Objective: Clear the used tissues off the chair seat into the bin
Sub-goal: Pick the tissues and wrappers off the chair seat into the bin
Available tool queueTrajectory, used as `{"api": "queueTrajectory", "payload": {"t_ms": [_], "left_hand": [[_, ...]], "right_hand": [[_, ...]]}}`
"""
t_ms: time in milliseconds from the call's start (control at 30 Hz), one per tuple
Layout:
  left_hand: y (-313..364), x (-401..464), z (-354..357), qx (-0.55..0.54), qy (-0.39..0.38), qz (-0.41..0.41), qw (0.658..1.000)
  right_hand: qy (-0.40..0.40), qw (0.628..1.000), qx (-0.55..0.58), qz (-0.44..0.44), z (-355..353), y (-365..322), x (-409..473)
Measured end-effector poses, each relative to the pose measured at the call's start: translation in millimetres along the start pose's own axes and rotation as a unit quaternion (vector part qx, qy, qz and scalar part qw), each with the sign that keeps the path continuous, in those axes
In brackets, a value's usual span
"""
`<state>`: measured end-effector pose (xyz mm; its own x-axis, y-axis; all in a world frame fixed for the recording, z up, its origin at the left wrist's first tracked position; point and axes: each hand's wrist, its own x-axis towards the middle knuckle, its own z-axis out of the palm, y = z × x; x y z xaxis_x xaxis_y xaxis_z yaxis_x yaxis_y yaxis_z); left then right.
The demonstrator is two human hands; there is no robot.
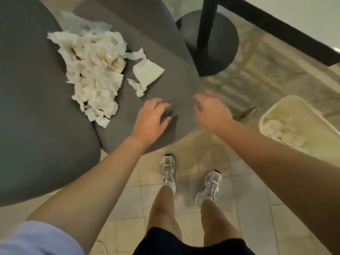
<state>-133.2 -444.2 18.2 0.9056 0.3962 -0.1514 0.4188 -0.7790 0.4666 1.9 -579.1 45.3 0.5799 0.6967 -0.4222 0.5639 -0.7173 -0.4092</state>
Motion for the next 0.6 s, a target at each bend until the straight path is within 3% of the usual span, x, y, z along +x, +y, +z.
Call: {"api": "queueTrajectory", "payload": {"t_ms": [267, 433, 600], "left_hand": [[-89.7, 24.4, -20.2, 0.03, 0.016, -0.103, 0.994], [-117.9, 58.4, -14.3, 0.016, 0.011, -0.106, 0.994], [-136.9, 84.6, -4.1, -0.039, 0.001, -0.081, 0.996]], "right_hand": [[-0.036, 0.997, -0.05, -0.046, 22.6, -71.0, 86.3], [-0.082, 0.991, -0.095, -0.034, 39.9, -93.0, 133.3], [-0.075, 0.987, -0.132, -0.054, 58.1, -99.4, 168.2]]}}
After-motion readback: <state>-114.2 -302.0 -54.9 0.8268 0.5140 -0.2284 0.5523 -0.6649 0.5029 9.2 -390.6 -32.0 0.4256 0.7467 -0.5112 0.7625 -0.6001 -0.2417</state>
